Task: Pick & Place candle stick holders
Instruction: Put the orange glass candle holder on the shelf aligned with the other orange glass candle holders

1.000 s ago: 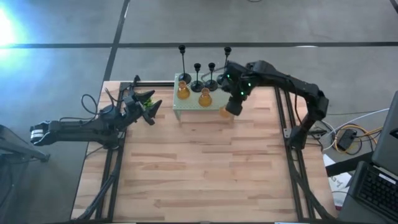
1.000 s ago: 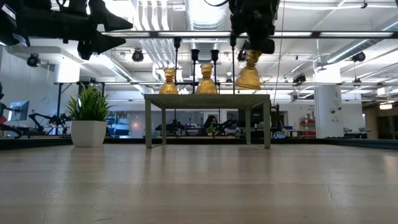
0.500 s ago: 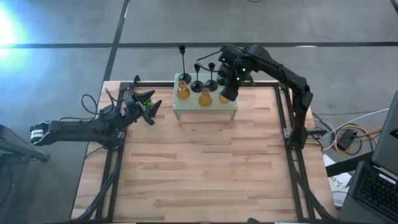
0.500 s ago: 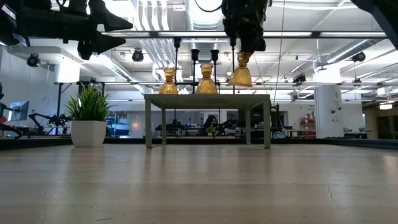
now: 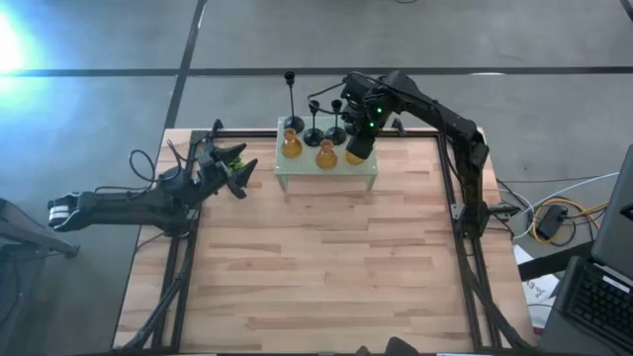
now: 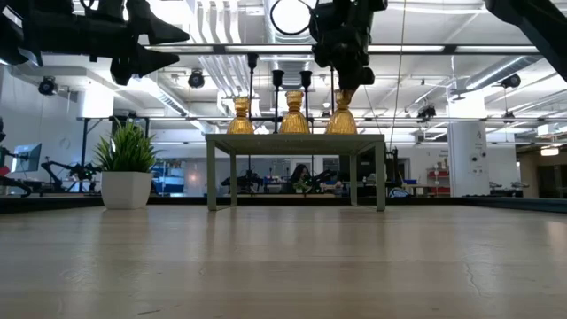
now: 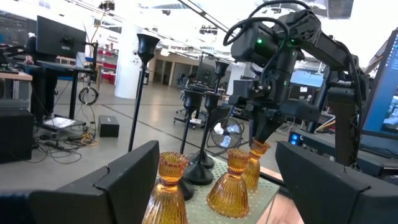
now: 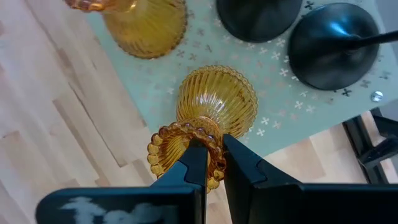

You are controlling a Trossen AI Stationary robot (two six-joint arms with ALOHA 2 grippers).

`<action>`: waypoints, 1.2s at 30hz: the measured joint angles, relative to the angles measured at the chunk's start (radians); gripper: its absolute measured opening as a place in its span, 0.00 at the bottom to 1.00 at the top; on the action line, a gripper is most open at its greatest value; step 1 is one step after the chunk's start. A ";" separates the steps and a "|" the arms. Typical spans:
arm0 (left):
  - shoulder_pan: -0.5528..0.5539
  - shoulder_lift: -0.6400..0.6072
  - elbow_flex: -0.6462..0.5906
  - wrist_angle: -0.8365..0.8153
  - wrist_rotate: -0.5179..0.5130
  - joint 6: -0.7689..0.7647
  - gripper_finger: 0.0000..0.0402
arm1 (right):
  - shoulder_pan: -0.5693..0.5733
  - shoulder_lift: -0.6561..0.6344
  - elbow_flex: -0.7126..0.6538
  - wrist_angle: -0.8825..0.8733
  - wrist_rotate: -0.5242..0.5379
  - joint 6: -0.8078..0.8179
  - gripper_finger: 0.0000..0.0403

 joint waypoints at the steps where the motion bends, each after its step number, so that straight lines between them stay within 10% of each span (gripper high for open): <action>1: 0.000 0.000 0.000 0.000 0.000 0.000 0.81 | -0.004 0.000 0.000 -0.001 0.008 0.002 0.05; 36: 0.000 0.000 0.000 0.000 0.000 0.000 0.81 | -0.029 -0.008 -0.018 0.017 0.021 0.026 0.05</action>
